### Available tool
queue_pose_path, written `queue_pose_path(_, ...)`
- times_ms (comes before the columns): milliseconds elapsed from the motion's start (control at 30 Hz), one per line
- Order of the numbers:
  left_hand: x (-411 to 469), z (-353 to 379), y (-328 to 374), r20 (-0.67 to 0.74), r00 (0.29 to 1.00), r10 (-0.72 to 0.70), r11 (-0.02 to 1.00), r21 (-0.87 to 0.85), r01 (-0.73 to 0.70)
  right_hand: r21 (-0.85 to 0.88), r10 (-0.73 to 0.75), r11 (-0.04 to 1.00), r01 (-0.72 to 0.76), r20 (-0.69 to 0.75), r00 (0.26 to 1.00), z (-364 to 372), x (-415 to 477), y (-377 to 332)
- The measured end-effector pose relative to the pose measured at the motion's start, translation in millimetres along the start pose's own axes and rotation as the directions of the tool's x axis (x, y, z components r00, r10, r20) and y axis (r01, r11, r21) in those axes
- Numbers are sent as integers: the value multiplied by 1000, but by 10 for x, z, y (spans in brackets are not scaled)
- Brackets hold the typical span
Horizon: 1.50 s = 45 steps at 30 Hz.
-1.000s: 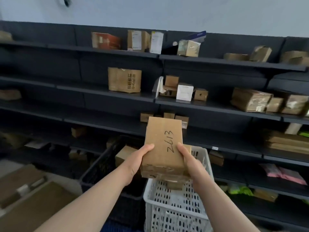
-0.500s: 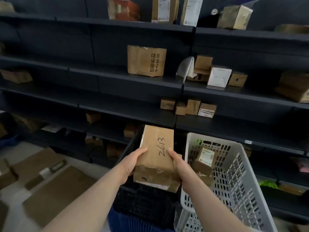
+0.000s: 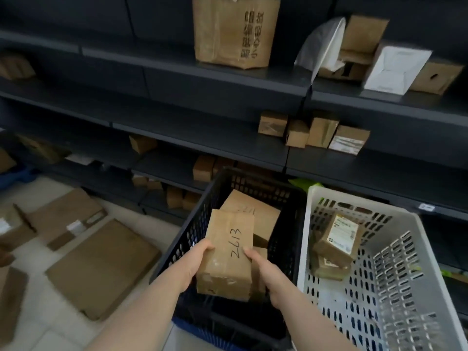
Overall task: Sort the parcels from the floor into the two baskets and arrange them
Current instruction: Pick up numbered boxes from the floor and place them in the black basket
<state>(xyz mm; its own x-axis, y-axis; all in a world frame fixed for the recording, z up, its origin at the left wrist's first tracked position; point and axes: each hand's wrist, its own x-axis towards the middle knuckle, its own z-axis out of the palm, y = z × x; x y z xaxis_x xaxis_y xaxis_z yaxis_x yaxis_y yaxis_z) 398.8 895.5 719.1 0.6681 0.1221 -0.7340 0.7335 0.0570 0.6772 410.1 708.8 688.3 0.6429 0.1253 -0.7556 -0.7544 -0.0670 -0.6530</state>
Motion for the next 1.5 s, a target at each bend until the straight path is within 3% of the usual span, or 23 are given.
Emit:
queue_pose_path(267,506,-138,-82,7,990,-138,990,28,137,-3,146,989,-146,-14,989,171,466,129)
queue_pose_path(433,788,-261,-147,14,976,-219,963,163,214,57,186,981,-183,-57,981,298,706,284)
queue_pose_path(567,932,-277,-121,31,985,-173,923,355,150,70,116,991,-111,-74,990,482,824,328)
queue_pose_path(700,909,-271,28,18,995,-102,906,415,86,125,48,992,-26,-170,984,580,798,302)
queue_pose_path(833,828,-273,193,58,997,47,882,465,-69,143,-34,987,76,-271,962,574,524,142)
queue_pose_path(1100,302,59,489,218,944,246,855,410,-318,69,-208,956,286,-530,822,409,-257,-30)
queue_pose_path(1333,-181,738,322,345,870,351,791,388,-473,171,-150,907,384,-722,675,20,-1027,353)
queue_pose_path(1500,-744,1332,34,490,800,345,731,394,-557,217,-86,862,458,-827,555,-375,-1677,868)
